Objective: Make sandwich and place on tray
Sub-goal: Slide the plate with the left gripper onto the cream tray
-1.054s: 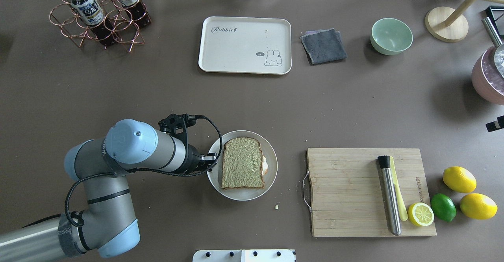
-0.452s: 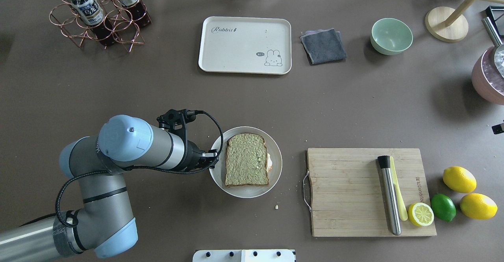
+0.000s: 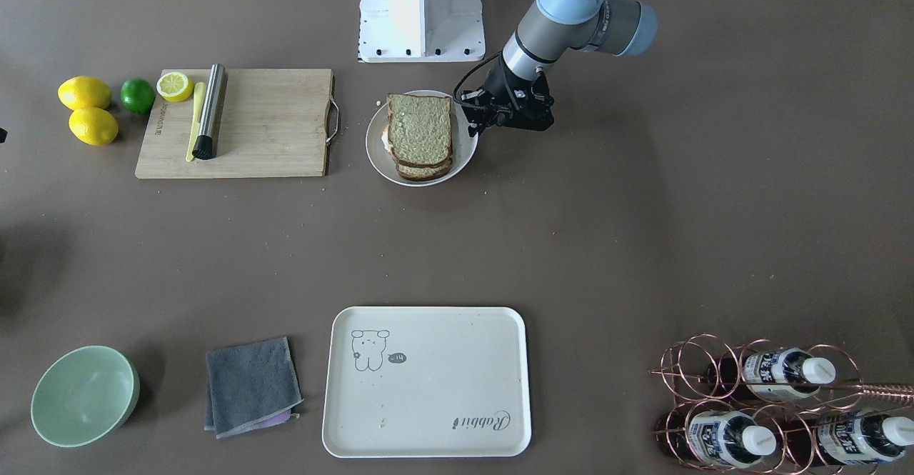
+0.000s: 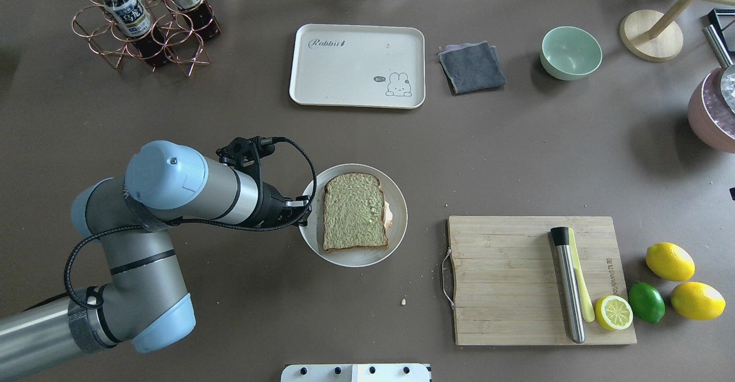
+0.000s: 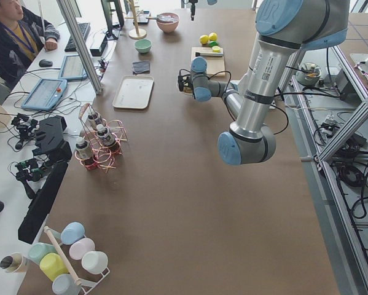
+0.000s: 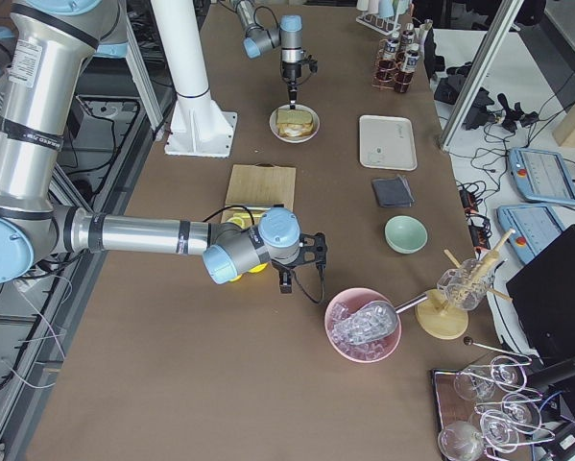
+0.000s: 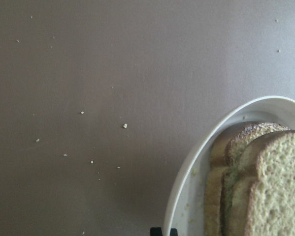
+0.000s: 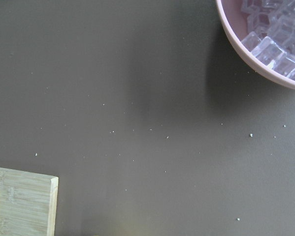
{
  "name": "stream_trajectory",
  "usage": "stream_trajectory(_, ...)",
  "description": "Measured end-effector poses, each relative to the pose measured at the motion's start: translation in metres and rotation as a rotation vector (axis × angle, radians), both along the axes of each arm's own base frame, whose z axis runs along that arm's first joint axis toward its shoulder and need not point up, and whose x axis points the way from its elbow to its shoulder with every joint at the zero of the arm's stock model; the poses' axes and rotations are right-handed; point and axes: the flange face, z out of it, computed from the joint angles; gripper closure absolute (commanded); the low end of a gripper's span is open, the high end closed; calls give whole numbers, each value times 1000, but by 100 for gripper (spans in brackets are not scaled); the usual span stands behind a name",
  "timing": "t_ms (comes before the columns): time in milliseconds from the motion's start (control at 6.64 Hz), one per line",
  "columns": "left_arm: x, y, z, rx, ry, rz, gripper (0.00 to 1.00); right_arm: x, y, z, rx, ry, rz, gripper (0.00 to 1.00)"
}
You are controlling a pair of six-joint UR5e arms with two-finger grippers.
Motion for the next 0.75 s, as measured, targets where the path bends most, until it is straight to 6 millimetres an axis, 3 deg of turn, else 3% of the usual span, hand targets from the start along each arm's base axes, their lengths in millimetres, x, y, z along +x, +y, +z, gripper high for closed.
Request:
stream_trajectory(301, -8, -53, -5, -18, -6, -43, 100, 4, 2, 1, -4, 1, 8, 0)
stream_trajectory(753, -10, -176, -20, -27, -39, -40, 100, 11, 2, 1, -5, 3, 27, 0)
